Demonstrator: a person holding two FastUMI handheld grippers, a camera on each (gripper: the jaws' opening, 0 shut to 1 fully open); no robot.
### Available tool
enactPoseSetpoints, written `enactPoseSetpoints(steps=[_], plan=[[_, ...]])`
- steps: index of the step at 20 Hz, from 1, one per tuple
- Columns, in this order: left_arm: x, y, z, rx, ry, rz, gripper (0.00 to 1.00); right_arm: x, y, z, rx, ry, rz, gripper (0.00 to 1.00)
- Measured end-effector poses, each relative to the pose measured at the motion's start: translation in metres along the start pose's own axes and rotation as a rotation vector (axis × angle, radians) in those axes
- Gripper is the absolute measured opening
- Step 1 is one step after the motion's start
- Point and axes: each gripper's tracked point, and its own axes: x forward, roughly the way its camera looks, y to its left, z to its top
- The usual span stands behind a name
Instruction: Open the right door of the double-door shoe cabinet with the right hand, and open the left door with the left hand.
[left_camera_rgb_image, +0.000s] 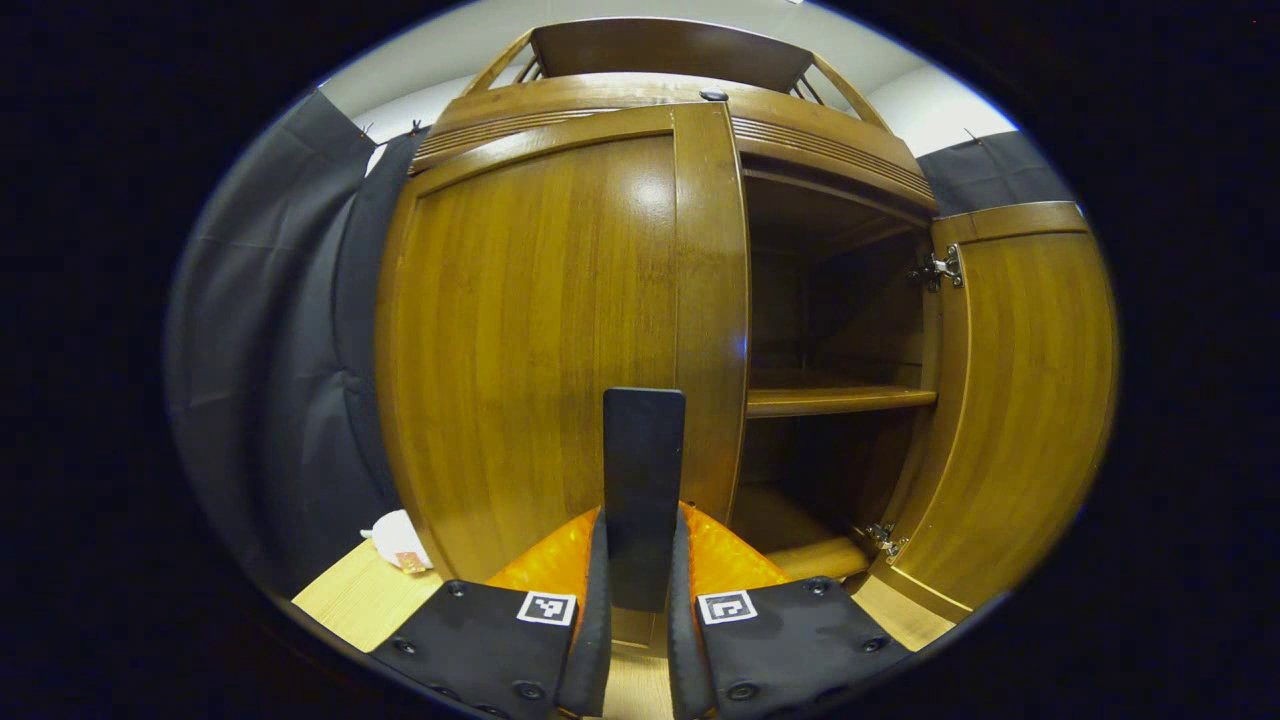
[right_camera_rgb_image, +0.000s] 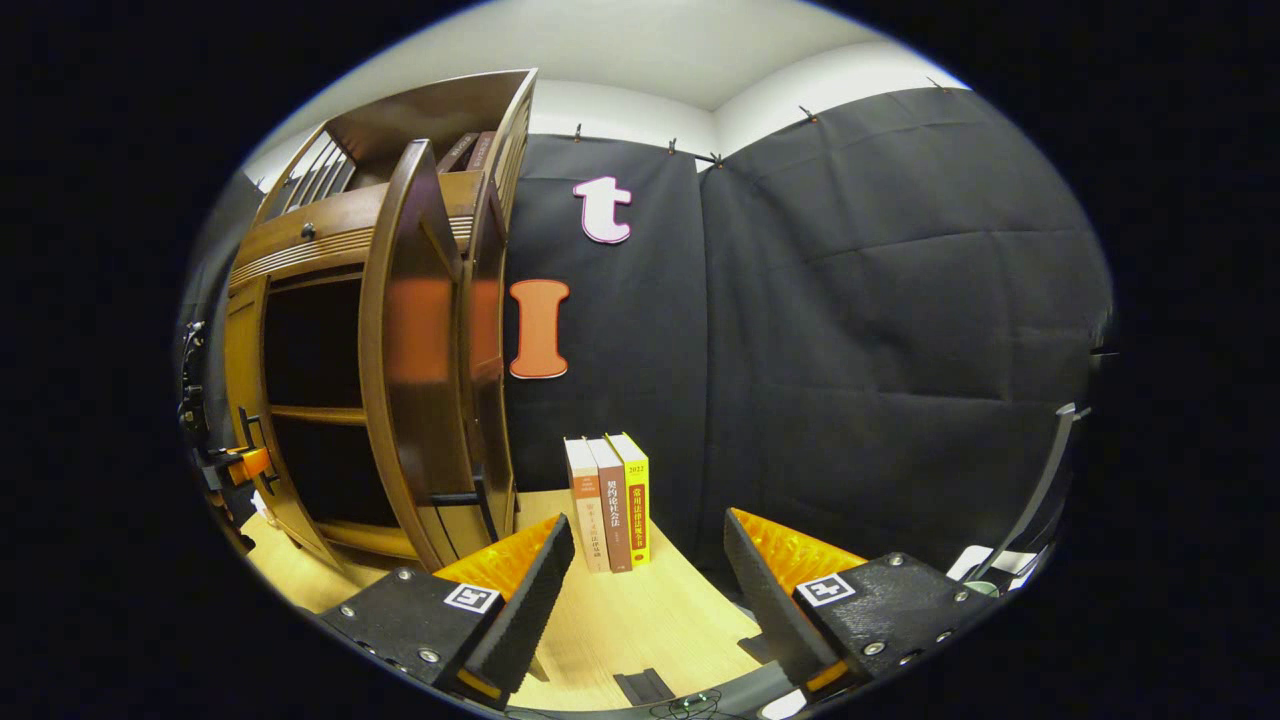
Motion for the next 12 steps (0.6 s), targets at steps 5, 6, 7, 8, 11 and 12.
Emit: enactPoseSetpoints(steps=[5, 6, 7, 8, 11, 12], plan=[[-0.038, 0.020, -0.002, 0.003, -0.008, 0.048, 0.33, -0.016, 0.008, 0.001, -0.012, -0.003, 0.058, 0.92], [-0.045, 0.025, -0.001, 0.002, -0.009, 0.053, 0.33, -0.020, 0.009, 0.001, -0.015, -0.001, 0.071, 0.92], [-0.050, 0.029, 0.000, -0.001, -0.011, 0.060, 0.33, -0.022, 0.012, 0.001, -0.017, 0.002, 0.083, 0.92], [-0.052, 0.030, -0.001, 0.000, -0.013, 0.068, 0.33, -0.025, 0.015, 0.001, -0.020, 0.003, 0.096, 0.92], [-0.070, 0.047, -0.003, 0.014, -0.021, 0.094, 0.27, -0.033, 0.022, 0.002, -0.027, 0.003, 0.120, 0.92], [-0.075, 0.051, -0.003, 0.008, -0.023, 0.100, 0.27, -0.035, 0.025, 0.002, -0.024, 0.005, 0.127, 0.92]])
